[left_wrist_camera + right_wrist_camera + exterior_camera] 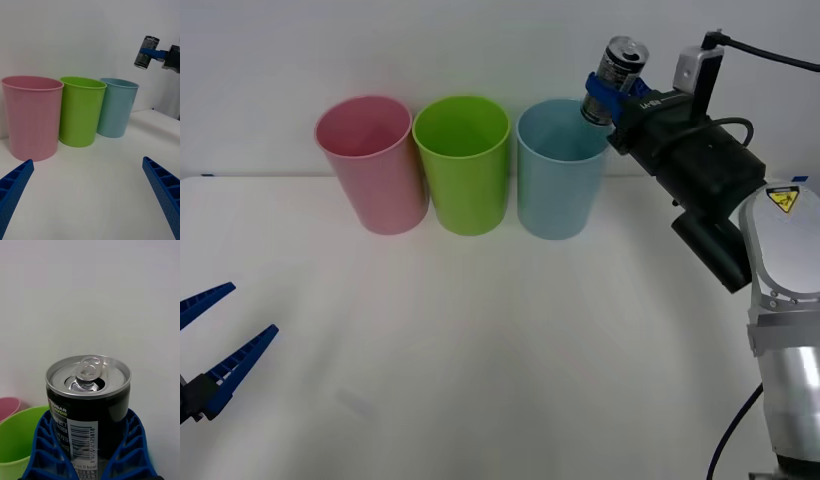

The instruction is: Grasp the object on the table and drop it into the matching bin: aluminum can to the light blue bin, PET bottle to the pink bin.

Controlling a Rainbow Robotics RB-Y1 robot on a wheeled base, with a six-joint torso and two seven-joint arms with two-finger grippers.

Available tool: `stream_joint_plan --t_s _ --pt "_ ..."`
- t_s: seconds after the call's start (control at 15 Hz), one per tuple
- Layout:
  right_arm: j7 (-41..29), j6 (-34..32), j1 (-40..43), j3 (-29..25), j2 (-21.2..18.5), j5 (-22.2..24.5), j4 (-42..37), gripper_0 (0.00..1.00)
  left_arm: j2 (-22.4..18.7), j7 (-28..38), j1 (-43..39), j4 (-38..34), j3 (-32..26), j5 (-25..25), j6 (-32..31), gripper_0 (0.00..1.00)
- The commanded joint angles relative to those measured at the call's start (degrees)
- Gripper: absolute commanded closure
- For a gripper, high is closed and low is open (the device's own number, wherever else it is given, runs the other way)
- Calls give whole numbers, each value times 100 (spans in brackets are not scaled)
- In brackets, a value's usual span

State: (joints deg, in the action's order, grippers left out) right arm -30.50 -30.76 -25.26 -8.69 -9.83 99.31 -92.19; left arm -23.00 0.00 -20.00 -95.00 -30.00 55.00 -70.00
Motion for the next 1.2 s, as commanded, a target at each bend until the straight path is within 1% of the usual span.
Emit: stream_joint_plan --t_s 0.07,0.13,0.27,0.4,0.6,1.07,1.13,1.2 --pt "53 9 -498 -186 297 414 623 100 0 0 0 0 0 0 0 0" --pt "70 18 -700 -282 412 563 913 100 0 0 0 0 0 0 0 0" --pt "114 97 -964 -388 570 809 1256 100 0 0 0 0 0 0 0 0" --pt "184 246 -1271 -397 649 862 1722 100 0 0 0 0 0 0 0 0" --pt "308 404 -1535 -361 675 871 2144 100 0 0 0 0 0 0 0 0" --pt "422 413 -1552 -326 675 871 2205 99 0 0 0 0 0 0 0 0" --pt "439 404 -1561 -326 675 871 2205 87 0 0 0 0 0 0 0 0" --pt "457 404 -1561 -326 666 871 2205 63 0 0 0 0 0 0 0 0"
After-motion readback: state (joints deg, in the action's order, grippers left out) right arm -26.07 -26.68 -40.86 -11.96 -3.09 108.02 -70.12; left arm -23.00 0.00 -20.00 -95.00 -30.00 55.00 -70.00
